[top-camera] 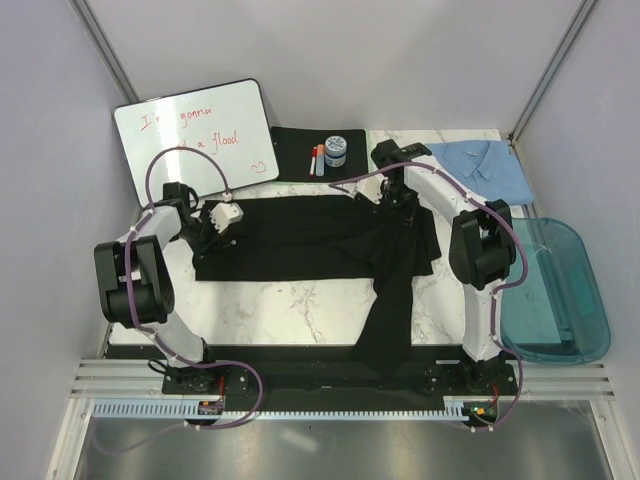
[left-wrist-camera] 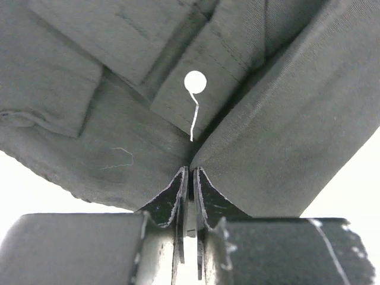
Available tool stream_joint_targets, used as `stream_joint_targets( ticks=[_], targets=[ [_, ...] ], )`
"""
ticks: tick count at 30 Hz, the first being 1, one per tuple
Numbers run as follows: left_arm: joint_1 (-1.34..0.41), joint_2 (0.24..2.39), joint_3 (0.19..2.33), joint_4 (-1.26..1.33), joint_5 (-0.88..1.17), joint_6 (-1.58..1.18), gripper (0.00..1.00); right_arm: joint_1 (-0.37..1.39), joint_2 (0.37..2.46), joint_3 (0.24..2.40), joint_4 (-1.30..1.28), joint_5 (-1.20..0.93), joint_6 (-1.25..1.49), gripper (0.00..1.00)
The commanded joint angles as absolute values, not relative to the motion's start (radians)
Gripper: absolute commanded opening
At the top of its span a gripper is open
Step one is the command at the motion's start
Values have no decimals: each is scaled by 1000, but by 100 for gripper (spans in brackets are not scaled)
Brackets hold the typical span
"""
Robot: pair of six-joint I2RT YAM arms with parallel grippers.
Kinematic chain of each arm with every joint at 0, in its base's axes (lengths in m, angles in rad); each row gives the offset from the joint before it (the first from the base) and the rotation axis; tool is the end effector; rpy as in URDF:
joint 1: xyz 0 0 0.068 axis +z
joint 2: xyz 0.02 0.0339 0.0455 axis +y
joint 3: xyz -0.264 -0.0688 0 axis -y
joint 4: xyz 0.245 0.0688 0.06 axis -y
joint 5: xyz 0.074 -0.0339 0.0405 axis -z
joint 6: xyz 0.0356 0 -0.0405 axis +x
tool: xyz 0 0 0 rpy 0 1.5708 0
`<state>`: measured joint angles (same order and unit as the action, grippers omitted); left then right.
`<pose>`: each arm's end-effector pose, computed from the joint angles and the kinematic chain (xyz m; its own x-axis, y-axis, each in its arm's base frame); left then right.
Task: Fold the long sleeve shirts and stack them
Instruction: Fold the shirt
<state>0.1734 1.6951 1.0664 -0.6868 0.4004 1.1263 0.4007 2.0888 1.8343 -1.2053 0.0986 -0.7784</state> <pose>0.3108 0.0404 0.1766 -0.4657 0.7625 -0.4491 0.8338 0.5481 0.0658 0.3835 0.1587 0.2305 -0.3861 -0.9224 -0.0102 -0.9118 0.3833 -0.1474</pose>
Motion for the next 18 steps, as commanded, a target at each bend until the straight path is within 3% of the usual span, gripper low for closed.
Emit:
stream_joint_targets(
  ticks=[1,12,15,18],
  targets=[
    [175,1643,1068,-618,394,1013,11,385,2025,1784,-1177,46,-713,1],
    [161,1669,1074,-583,357,982,16,354,2028,1741,-1155,23,-700,0],
    [161,1715,1097,-569,350,938,25,351,2049,1740,-1151,20,-689,1],
    [164,1706,1105,-571,350,913,35,351,2059,1741,-1154,3,-677,13]
  ],
)
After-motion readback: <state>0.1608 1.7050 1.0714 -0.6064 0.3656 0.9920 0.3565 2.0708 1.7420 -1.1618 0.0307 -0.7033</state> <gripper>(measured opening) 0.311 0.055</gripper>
